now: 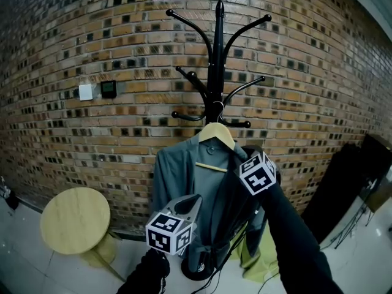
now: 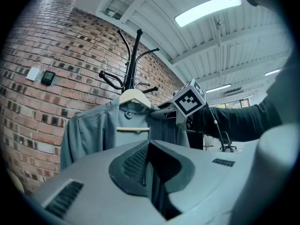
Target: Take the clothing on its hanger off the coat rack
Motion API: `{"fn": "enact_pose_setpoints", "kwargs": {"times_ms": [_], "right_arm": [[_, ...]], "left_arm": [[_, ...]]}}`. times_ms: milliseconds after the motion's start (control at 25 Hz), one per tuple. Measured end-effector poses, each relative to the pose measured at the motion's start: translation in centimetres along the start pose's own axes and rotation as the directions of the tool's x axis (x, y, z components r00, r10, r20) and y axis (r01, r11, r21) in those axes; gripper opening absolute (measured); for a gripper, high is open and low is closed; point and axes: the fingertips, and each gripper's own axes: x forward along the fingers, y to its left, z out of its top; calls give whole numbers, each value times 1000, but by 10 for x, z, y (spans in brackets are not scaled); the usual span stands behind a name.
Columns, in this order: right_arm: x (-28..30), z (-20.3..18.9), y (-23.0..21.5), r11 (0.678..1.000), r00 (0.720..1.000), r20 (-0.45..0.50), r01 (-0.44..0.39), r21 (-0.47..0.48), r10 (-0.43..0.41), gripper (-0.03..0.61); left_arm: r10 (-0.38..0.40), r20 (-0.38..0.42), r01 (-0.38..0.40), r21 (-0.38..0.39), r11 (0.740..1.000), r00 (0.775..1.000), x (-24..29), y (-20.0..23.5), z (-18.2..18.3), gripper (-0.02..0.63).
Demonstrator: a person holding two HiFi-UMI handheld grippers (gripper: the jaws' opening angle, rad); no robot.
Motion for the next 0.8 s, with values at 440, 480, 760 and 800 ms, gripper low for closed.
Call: {"fn": "enact_pose_setpoints", "kwargs": {"times_ms": [440, 480, 760, 800], "right_arm": [[-52, 18, -8, 999, 997, 70, 30, -11, -29, 66], [-57, 18, -6, 1000, 997, 76, 27, -16, -26, 66], [-80, 15, 10, 999, 995, 100, -15, -32, 18, 66], [-83, 14, 13, 999, 994, 102, -23, -33, 27, 66]], "left_arm": [[15, 19, -15, 31, 999, 1000, -19, -1, 14, -8], [17, 20, -17, 31, 999, 1000, -20, -1, 14, -9], [43, 15, -43, 31, 999, 999, -30, -12, 18, -8], [50, 13, -50, 32, 998, 999, -33, -13, 17, -8]]}}
